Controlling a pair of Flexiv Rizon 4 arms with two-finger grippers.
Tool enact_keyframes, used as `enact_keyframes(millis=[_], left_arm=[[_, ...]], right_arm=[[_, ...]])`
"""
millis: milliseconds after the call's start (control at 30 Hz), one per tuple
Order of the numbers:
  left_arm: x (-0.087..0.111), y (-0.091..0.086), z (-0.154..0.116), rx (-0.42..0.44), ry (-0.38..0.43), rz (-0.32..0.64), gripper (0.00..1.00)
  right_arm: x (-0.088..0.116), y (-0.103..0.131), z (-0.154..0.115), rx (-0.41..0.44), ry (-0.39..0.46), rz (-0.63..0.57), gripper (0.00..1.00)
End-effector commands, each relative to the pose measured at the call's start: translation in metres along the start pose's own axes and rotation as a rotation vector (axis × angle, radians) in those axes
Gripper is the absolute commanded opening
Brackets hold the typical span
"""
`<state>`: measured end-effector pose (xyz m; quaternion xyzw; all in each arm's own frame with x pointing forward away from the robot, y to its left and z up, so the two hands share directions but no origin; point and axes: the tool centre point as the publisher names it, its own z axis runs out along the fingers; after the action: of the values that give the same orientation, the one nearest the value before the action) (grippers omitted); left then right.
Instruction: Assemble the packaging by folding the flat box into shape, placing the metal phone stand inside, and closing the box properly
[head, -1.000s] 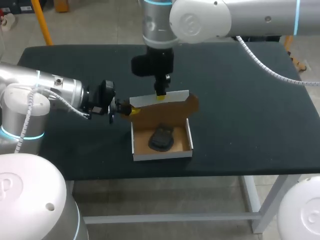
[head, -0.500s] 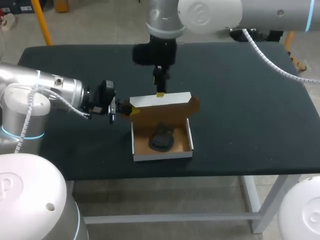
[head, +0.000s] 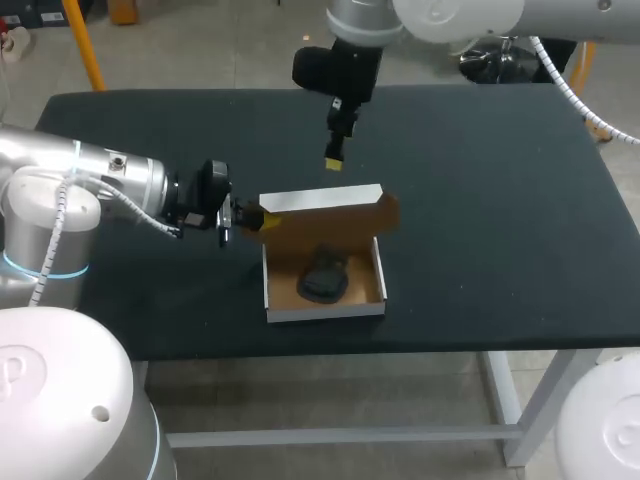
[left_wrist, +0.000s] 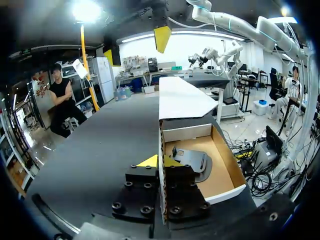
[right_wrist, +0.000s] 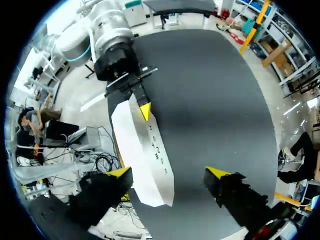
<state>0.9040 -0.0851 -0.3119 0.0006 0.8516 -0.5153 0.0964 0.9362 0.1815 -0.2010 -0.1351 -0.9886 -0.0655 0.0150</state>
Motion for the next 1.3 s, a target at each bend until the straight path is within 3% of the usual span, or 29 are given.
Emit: enact_keyframes(millis=[33,433,700,833,1300], left_arm=[[0.001,0.001,0.001,0.0,0.001,0.0,0.0],[0.002,0.001,0.002,-0.013,-0.008,0.007,0.0],[0.01,-0.002,0.003,-0.052,-0.081,0.084,0.0],[0.013,-0.001,0.005,-0.056,-0.107,0.12,0.0],[0.025,0.011,0.008,-0.05,-0.22,0.271,0.0]], right_arm=[[0.01,-0.001,-0.002,-0.001,-0.026,-0.001,1.0],[0.01,-0.001,-0.002,-0.001,-0.026,-0.001,1.0],[0.0,-0.015,-0.003,0.046,0.016,0.254,1.0],[0.0,-0.023,-0.004,0.027,0.049,0.353,1.0],[0.017,-0.046,0.012,-0.018,0.134,0.546,1.0]])
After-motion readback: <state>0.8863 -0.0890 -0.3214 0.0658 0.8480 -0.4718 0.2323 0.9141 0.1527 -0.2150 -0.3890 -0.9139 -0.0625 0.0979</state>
